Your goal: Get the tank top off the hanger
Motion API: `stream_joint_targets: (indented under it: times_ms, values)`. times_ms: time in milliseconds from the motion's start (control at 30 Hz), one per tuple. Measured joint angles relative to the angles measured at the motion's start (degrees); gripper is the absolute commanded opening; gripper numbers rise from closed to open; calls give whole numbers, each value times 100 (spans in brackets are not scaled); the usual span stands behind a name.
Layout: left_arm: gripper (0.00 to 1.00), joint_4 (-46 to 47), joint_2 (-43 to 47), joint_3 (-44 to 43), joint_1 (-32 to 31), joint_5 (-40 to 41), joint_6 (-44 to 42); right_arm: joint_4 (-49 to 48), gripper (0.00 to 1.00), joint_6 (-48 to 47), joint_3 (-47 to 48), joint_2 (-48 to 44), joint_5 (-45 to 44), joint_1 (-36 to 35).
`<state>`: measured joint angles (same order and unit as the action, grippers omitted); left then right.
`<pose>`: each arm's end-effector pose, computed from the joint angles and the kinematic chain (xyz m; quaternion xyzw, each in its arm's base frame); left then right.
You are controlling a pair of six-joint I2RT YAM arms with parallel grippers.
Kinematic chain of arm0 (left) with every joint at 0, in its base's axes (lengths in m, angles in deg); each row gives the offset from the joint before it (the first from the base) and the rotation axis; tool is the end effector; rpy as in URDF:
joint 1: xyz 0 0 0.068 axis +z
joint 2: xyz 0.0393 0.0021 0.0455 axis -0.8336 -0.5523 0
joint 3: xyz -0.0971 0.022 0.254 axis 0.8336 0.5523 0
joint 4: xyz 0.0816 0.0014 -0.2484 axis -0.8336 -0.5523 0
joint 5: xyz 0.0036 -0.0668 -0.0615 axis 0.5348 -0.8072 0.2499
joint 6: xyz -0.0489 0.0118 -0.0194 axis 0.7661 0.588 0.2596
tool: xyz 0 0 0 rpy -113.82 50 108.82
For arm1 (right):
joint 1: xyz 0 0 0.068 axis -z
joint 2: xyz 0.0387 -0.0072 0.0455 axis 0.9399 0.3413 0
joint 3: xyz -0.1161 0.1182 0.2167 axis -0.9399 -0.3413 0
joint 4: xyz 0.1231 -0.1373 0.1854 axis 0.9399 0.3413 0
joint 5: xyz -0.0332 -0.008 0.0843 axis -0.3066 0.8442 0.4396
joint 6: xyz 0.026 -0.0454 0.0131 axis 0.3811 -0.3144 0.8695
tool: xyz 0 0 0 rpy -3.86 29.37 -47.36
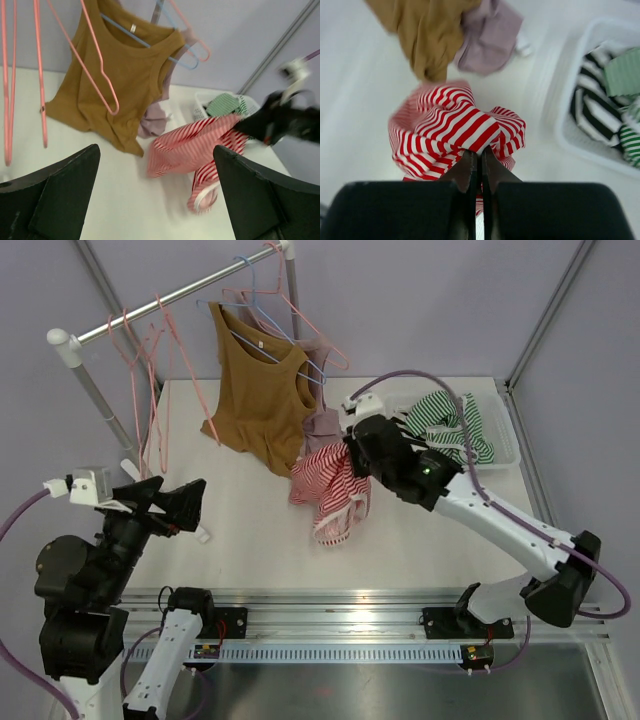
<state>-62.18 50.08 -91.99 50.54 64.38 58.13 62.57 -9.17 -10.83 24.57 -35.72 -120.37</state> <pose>0.0050 -0.0067 0.4525 -0.0228 0.6797 -0.2260 0.6974 0.2069 0.2294 0.3652 -0.2098 0.8467 0.0961 0.4793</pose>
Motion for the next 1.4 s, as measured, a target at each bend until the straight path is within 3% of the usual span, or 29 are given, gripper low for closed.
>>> stream_joint_targets:
  times_ms: [300, 533, 767, 933, 1167, 1400]
  values:
    - [99, -387, 2, 249, -52, 28, -232, 291, 0, -385, 1467, -522, -990, 1211]
    - [99, -393, 2, 243, -52, 9, -240, 190, 0, -793, 1858, -358, -1165, 2481]
    - [99, -404, -46, 68, -52, -50, -240, -444, 0, -872, 1187, 175, -417, 3716]
    - [99, -404, -118, -83, -52, -118, -212, -800, 0, -625, 1130, 1290, 494, 4402]
    - [99, -599, -326, -402, -52, -155, -127, -780, 0, -28, 1123, 2931, 1244, 4900]
    - [99, -975, -894, -1169, -52, 20, -76, -697, 1, 505, 1040, 3512, 1808, 5143]
